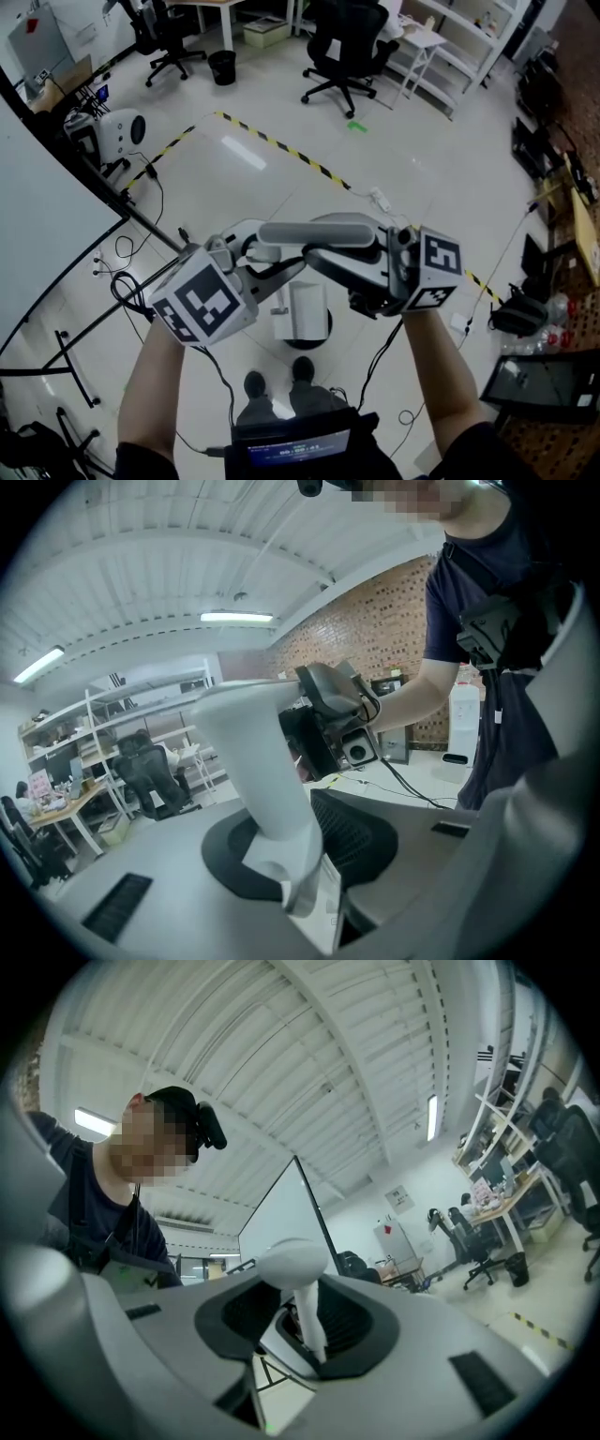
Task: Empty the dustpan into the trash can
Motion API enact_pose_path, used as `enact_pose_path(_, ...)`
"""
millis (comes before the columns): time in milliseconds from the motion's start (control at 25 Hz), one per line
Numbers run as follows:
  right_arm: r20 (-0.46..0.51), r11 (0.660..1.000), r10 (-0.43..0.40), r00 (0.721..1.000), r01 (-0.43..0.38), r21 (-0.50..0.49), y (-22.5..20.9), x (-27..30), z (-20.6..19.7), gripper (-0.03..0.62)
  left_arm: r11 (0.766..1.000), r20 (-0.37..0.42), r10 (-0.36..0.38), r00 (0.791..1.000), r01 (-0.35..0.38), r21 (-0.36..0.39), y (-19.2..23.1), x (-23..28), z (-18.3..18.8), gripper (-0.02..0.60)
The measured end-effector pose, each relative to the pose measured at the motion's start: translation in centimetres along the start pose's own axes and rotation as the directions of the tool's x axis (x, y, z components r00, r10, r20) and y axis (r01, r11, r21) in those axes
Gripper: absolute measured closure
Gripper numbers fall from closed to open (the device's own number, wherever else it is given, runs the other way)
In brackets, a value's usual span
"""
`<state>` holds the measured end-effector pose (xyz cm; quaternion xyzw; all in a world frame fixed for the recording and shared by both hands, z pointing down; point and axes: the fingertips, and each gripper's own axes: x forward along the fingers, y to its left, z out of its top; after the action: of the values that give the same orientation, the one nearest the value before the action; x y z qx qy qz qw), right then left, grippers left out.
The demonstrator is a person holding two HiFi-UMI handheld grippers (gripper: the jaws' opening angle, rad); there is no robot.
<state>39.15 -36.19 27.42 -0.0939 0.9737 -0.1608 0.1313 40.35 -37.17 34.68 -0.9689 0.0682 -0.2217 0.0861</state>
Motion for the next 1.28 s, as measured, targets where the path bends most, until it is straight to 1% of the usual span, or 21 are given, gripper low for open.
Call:
enact_pose_path(240, -0.099, 0.997, 0.026, 0.995, -0.032, -0.067, 1.8, 0.4, 1.1, 0.453, 1.0, 0.016, 0.024, 1.0, -0.024, 0.01, -0.7, -1.3, 1.9, 0.489)
enact_pose_path(360, -0.109, 0.996, 0.039, 0.993, -0.048, -0.075, 2.8, 0.4, 2.0, 0.453, 0.999, 0.026, 0.041, 0.999, -0.041, 0.021, -1.3, -1.8, 3.3, 0.489)
enact_pose_path(440, -0.104, 0.994, 0.051, 0.993, -0.061, -0.093, 3.9, 0.5, 2.7, 0.453, 0.997, 0.025, 0.059, 0.998, -0.061, 0.042, -1.6, -2.4, 4.3, 0.491)
enact_pose_path(640, -0.129, 0.979, 0.094, 0.987, -0.116, -0.169, 6.8, 1.0, 4.1, 0.454, 0.985, -0.004, 0.135, 0.991, -0.134, 0.106, -2.2, -3.8, 6.3, 0.491)
enact_pose_path(760, -0.156, 0.965, 0.123, 0.98, -0.155, -0.213, 8.0, 1.7, 5.0, 0.453, 0.971, -0.04, 0.209, 0.977, -0.202, 0.129, -2.1, -4.7, 7.2, 0.491)
enact_pose_path(880, -0.136, 0.945, 0.175, 0.975, -0.205, -0.253, 9.3, 2.2, 6.6, 0.453, 0.953, -0.048, 0.278, 0.959, -0.269, 0.137, -2.3, -5.5, 8.6, 0.491)
enact_pose_path(1000, -0.146, 0.937, 0.214, 0.966, -0.245, -0.247, 10.0, 2.4, 6.7, 0.453, 0.938, -0.047, 0.329, 0.943, -0.321, 0.13, -2.4, -6.4, 9.1, 0.491)
enact_pose_path(1160, -0.168, 0.934, 0.267, 0.949, -0.298, -0.199, 10.6, 2.0, 6.1, 0.453, 0.927, -0.074, 0.366, 0.928, -0.356, 0.119, -3.0, -6.7, 9.1, 0.491)
enact_pose_path(1280, -0.163, 0.92, 0.299, 0.94, -0.329, -0.213, 11.0, 2.6, 6.1, 0.453, 0.917, -0.095, 0.397, 0.913, -0.388, 0.094, -3.4, -7.0, 8.6, 0.491)
